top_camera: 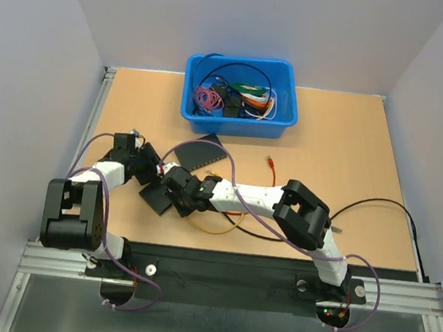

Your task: Insert the plug into the switch port

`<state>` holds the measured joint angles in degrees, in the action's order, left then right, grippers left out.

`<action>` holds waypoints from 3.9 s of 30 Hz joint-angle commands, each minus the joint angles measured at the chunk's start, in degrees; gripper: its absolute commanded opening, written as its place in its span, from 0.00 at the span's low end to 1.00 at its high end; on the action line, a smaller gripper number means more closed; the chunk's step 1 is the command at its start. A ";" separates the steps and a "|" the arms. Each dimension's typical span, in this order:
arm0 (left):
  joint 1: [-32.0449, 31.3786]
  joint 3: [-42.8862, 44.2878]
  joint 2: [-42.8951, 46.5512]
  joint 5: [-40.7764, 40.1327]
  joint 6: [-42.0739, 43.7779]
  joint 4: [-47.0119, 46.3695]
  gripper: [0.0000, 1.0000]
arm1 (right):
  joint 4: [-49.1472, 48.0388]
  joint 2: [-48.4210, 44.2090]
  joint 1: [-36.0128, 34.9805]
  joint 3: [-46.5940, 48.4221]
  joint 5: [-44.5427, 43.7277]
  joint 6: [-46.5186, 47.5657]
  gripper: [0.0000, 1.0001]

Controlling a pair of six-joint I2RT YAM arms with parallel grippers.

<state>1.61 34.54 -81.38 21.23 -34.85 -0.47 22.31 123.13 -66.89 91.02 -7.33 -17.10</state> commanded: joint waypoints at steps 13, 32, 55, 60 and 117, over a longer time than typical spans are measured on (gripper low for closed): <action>-3.19 -2.82 -2.81 7.07 -2.33 11.19 0.61 | -18.26 -1.66 1.24 2.76 -5.76 -0.65 0.00; -3.10 -1.76 -4.31 6.10 -1.36 11.46 0.61 | -18.35 -5.44 1.24 1.79 -9.45 -1.27 0.00; -2.31 -0.45 -7.73 5.05 -1.18 10.93 0.61 | -18.35 -7.64 0.71 0.74 -8.40 -1.53 0.00; -2.31 0.35 -8.70 5.05 -1.10 10.75 0.61 | -18.52 -8.08 0.80 0.30 -9.19 -1.71 0.00; -2.05 -4.05 -6.15 8.65 -2.50 9.79 0.61 | -35.05 -9.31 -0.69 -13.94 -15.60 -9.18 0.00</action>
<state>1.23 35.22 -86.24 24.58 -36.03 -8.54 0.97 117.01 -68.82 76.03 -15.44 -26.59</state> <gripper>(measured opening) 0.611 0.147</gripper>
